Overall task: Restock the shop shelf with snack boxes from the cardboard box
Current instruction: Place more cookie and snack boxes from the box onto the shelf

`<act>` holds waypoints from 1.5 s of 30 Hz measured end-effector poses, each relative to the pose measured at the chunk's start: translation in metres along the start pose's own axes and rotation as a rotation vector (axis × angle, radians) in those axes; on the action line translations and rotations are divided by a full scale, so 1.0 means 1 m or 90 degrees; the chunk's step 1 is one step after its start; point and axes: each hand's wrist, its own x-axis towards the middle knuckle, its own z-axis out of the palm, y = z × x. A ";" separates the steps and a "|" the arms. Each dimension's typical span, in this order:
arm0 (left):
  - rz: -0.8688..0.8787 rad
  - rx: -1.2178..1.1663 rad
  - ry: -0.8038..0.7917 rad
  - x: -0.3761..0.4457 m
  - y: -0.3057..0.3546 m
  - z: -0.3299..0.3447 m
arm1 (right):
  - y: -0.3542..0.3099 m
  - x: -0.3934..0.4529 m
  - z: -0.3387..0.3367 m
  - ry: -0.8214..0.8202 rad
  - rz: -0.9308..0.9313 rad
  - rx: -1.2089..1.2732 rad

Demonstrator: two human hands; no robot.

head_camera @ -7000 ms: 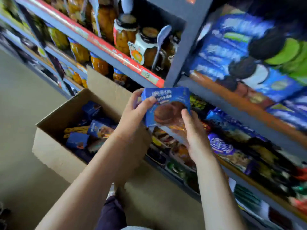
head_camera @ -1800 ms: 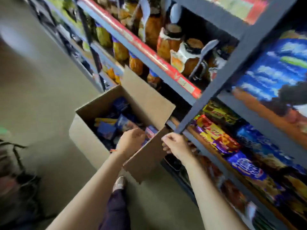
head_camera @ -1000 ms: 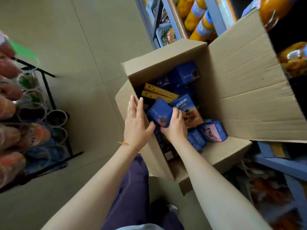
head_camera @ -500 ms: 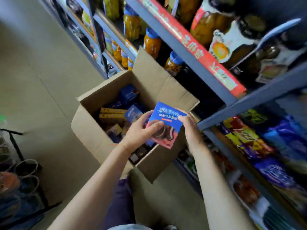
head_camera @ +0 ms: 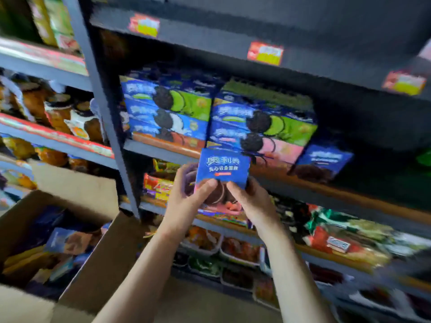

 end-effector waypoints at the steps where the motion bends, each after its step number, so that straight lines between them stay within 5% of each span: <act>1: 0.021 0.006 -0.025 -0.001 0.004 0.020 | -0.005 -0.006 -0.021 0.016 -0.018 -0.010; 13: 0.113 0.120 -0.362 0.009 0.028 0.157 | -0.041 -0.050 -0.182 0.182 -0.100 -0.066; 21: 0.121 0.173 -0.273 0.011 0.022 0.190 | -0.056 -0.052 -0.220 0.218 -0.072 -0.076; 25: 0.487 0.515 -0.165 0.021 0.021 0.208 | -0.056 -0.053 -0.249 0.327 -0.101 -0.062; 27: 0.585 0.615 -0.170 0.031 0.019 0.222 | -0.056 -0.050 -0.261 0.371 -0.125 -0.100; 33: 0.435 0.915 -0.220 0.048 0.020 0.252 | -0.052 -0.016 -0.285 0.410 -0.109 -0.250; 40: 0.467 0.911 -0.186 0.058 0.009 0.247 | -0.029 0.017 -0.302 0.228 0.069 -0.333; 45: 0.473 0.891 -0.182 0.058 0.007 0.247 | -0.028 0.010 -0.288 0.307 0.023 -0.417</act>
